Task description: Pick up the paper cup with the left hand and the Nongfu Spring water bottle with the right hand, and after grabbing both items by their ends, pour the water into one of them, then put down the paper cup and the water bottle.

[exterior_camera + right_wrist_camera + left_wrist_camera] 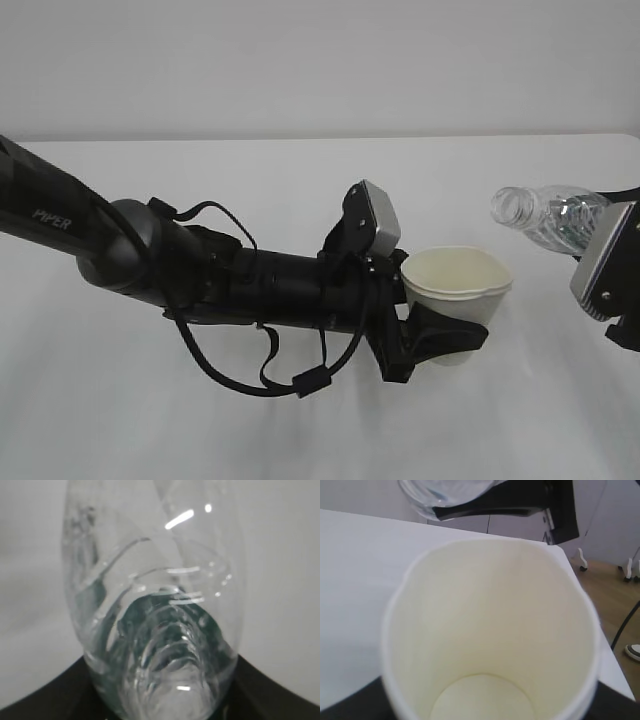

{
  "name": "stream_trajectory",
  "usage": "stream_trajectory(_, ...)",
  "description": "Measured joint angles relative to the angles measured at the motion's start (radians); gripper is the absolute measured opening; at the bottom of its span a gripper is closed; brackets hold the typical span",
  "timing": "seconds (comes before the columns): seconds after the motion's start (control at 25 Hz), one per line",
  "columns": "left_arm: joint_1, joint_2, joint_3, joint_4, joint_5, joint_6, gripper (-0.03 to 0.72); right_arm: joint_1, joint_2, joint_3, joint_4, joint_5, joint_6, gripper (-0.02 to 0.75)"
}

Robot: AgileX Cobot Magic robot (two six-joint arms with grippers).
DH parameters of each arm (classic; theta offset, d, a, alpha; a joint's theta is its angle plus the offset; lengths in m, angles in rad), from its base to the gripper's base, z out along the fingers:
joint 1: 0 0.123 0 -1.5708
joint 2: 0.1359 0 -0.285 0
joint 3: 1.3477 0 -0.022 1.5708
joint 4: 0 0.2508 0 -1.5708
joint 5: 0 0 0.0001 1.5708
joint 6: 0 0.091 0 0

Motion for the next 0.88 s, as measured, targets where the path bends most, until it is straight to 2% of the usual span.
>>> stream_trajectory(0.88, 0.0, 0.0, 0.0, 0.042, -0.02, -0.001, 0.435, 0.0, 0.0, 0.0, -0.018, -0.017, -0.156, 0.407)
